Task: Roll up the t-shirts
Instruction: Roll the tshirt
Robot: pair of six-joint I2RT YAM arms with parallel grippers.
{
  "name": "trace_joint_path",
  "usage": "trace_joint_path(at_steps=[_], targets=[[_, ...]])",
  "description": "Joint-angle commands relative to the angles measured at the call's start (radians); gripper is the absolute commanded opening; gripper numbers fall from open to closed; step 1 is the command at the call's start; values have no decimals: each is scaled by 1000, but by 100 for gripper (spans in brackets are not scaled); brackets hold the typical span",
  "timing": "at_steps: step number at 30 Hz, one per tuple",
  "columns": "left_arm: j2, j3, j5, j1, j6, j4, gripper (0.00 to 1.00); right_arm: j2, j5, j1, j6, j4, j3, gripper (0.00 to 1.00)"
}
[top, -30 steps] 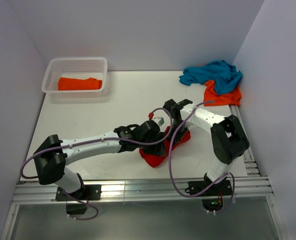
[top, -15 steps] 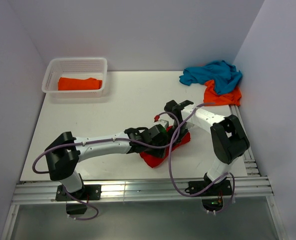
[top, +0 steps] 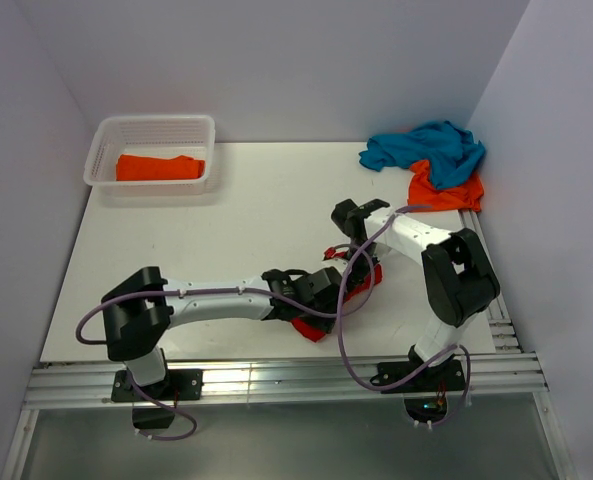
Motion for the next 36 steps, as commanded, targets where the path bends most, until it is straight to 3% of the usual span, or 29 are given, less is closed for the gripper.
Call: trace_joint_path(at_steps=[1, 9, 13, 14, 17, 26, 30, 33, 36], targets=[[35, 21, -53, -14, 23, -35, 56, 9, 1, -9, -12, -27, 42, 0], [122, 98, -188, -14, 9, -160, 52, 0, -1, -11, -21, -30, 33, 0], [119, 110, -173, -14, 26, -148, 28, 1, 4, -11, -31, -40, 38, 0], [112, 106, -137, -14, 42, -138, 18, 4, 5, -11, -36, -49, 41, 0], [96, 101, -68, -13, 62, -123, 1, 13, 11, -15, -42, -78, 53, 0], [6, -46, 365, 113, 89, 46, 0, 64, 22, -37, -130, -167, 103, 1], [23, -72, 535, 200, 87, 64, 0, 73, 54, -49, -177, -199, 133, 13], [55, -75, 574, 245, 102, 61, 0, 79, 74, -61, -202, -217, 145, 35], [99, -68, 614, 257, 119, 66, 0, 81, 100, -74, -216, -237, 151, 36]])
